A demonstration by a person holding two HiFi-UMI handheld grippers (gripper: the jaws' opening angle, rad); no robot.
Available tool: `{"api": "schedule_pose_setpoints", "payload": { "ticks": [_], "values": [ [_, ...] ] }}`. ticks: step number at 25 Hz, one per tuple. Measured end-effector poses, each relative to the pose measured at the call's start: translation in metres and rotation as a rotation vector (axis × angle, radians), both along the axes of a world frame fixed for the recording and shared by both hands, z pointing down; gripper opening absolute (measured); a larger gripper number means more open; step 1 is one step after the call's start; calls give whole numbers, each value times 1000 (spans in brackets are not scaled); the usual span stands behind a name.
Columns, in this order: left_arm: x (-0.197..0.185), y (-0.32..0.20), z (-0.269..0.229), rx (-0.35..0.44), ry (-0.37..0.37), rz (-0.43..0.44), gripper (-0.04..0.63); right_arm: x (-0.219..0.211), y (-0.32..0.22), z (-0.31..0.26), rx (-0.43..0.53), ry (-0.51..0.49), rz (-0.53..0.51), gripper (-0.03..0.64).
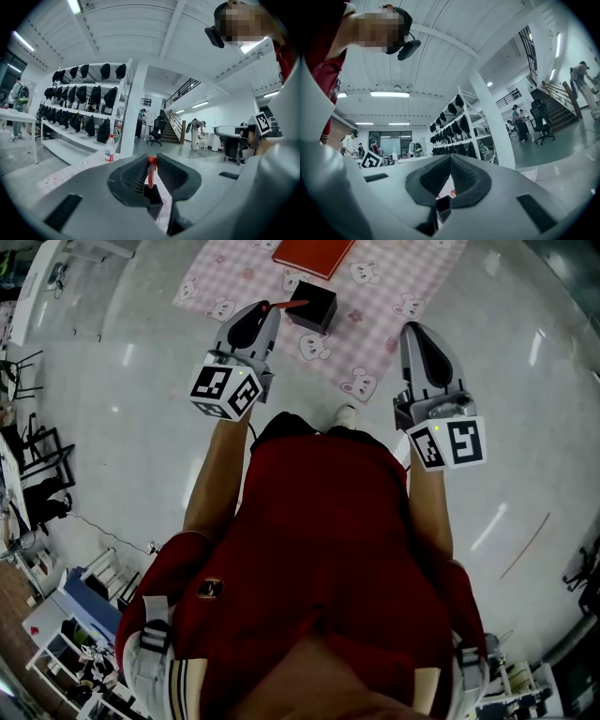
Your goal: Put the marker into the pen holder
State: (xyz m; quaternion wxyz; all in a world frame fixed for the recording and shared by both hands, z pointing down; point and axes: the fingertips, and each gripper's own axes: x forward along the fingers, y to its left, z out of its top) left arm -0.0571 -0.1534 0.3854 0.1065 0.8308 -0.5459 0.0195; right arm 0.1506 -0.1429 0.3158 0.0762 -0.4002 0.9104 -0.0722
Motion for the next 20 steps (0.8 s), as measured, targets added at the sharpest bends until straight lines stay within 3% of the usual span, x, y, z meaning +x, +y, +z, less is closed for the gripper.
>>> {"api": "schedule_pose_setpoints", "payload": {
  "ticks": [6,20],
  "values": [
    [-4,-11,16,-32,-13,-2,66,-6,-4,1,-11,14,-2,-2],
    [-4,-39,67,-110,-52,105,66,-20,-14,5,-45,83,92,-2]
  ]
}}
